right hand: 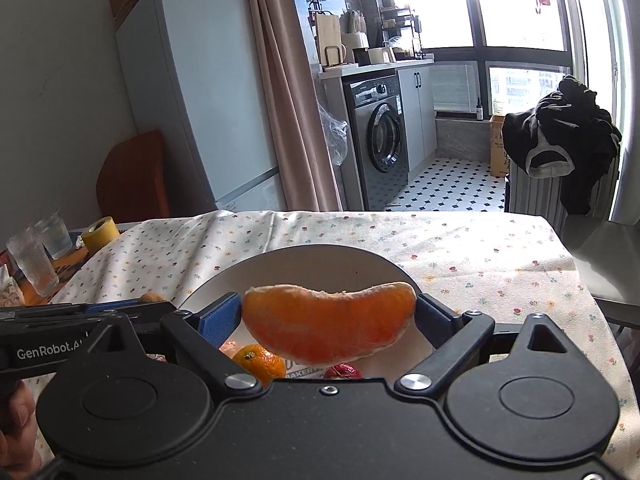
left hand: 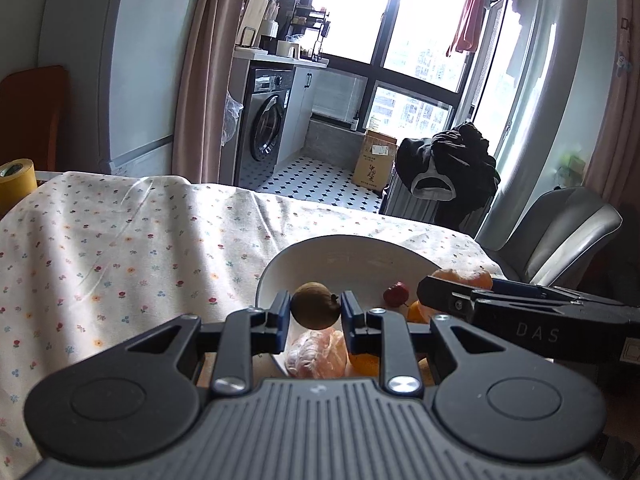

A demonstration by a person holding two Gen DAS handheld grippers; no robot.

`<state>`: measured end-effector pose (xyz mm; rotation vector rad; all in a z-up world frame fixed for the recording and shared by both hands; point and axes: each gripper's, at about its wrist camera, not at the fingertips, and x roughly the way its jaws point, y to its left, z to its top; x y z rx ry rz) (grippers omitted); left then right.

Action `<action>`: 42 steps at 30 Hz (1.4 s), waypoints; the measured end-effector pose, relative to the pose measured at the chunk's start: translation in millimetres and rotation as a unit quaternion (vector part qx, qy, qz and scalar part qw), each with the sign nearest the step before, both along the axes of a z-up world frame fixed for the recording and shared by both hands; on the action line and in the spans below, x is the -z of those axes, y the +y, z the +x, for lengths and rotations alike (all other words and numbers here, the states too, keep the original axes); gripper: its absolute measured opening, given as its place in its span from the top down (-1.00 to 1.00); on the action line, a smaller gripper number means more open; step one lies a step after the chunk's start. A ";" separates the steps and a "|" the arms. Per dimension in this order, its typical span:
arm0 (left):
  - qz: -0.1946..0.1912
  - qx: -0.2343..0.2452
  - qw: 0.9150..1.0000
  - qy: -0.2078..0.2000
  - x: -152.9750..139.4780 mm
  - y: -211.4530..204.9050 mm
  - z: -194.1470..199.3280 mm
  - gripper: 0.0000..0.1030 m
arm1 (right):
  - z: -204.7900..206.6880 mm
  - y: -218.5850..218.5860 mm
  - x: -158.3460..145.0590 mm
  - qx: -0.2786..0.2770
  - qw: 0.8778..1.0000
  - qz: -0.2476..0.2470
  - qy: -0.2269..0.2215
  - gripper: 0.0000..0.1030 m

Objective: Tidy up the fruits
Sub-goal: 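Carry both fruits over the bowl and open both tools to drop them, then withdraw both tools from the bowl toward the last loose fruits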

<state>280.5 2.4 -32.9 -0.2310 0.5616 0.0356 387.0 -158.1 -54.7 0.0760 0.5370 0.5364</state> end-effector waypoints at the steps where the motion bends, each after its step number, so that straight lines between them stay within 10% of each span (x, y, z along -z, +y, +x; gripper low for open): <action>1: 0.000 0.000 1.000 0.000 0.2 0.0 1.7 0.52 | -1.2 -2.5 -0.9 0.002 1.000 0.004 -0.005 -0.76; 13: 0.006 0.002 1.000 -0.009 -12.0 -18.8 24.5 0.50 | -0.1 -26.2 -11.0 0.021 1.000 0.018 -0.012 -0.76; 20: 0.009 0.000 1.000 -0.012 -14.9 -21.5 22.2 -0.29 | 1.6 -30.9 -10.6 0.029 0.999 0.018 -0.009 -0.76; 42: 0.004 -0.050 0.999 -0.010 -28.4 19.7 -40.1 -0.75 | -29.8 -14.5 -18.5 -0.008 1.000 0.009 0.013 -0.90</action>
